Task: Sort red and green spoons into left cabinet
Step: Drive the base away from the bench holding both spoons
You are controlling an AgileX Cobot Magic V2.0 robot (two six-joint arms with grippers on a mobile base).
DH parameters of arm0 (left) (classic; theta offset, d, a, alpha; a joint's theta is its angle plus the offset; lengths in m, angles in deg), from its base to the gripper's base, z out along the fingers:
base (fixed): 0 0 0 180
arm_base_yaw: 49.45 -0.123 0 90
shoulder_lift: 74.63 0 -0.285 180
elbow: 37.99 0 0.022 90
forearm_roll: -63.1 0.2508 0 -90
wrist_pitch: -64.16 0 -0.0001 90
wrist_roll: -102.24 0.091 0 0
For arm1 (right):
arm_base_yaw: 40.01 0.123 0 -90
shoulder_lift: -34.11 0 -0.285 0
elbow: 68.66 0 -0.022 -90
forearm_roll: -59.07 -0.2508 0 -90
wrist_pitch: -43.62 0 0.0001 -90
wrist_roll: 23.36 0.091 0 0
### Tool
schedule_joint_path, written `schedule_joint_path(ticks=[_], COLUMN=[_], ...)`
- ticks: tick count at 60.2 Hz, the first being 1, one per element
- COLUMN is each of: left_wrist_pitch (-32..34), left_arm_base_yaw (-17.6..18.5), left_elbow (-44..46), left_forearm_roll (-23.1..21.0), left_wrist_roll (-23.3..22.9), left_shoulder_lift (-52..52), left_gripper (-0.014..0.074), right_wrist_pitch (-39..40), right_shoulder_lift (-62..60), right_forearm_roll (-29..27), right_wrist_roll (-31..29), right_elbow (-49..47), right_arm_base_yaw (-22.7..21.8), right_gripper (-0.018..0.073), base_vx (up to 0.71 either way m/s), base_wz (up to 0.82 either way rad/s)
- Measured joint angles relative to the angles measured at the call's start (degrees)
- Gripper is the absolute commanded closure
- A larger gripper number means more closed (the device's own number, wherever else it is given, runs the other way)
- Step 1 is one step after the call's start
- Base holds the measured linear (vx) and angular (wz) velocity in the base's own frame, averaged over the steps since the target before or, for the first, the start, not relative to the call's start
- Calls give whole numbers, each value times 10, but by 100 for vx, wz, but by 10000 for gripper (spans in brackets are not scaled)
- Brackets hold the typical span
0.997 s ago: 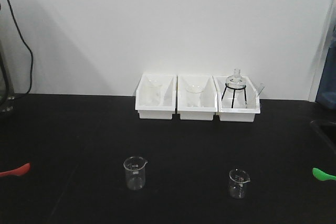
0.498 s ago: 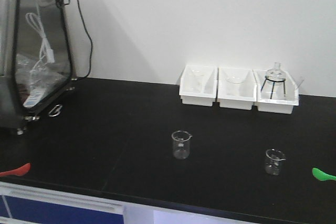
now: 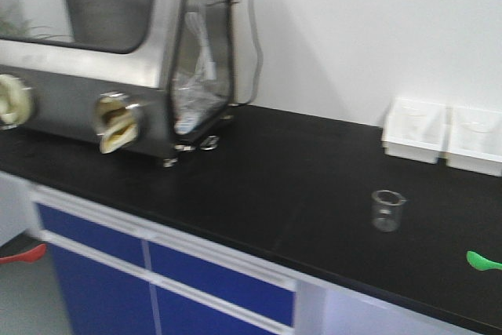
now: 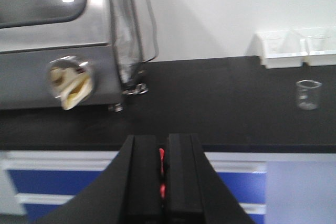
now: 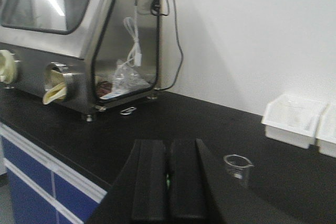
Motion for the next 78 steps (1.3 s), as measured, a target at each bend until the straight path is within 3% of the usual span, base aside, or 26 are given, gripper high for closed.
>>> schedule_joint_path(ticks=[32, 78], left_wrist_pitch=[0, 0], left_arm_base_yaw=[0, 0], left_elbow=[0, 0], left_forearm_roll=[0, 0], left_wrist_roll=[0, 0], left_shoulder_lift=[0, 0], left_gripper=[596, 596], right_wrist_pitch=[0, 0], right_shoulder_lift=[0, 0], right_forearm_roll=[0, 0], right_wrist_roll=[0, 0], right_elbow=[0, 0], right_arm_base_yaw=[0, 0], right_gripper=[565, 565], base_vx=[-2, 21], base_wz=[71, 70])
